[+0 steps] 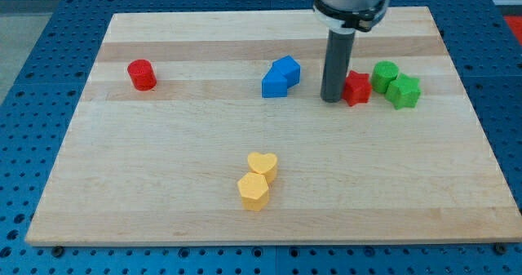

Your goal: Point at the red circle

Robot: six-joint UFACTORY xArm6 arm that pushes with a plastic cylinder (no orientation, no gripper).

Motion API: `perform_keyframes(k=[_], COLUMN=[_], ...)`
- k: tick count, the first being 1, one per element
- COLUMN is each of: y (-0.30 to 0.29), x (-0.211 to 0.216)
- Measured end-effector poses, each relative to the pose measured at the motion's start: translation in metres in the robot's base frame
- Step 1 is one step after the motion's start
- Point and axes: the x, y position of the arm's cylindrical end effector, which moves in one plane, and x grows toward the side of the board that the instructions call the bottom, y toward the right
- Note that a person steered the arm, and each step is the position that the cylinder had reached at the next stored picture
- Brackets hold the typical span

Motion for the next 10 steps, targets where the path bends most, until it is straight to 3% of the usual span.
perform_keyframes(k=[2,4,6,8,10], y=[0.016,-0.097,-0.232,-0.329,-0.358], x=[0.000,0.037,0.039,0.012,-0.039])
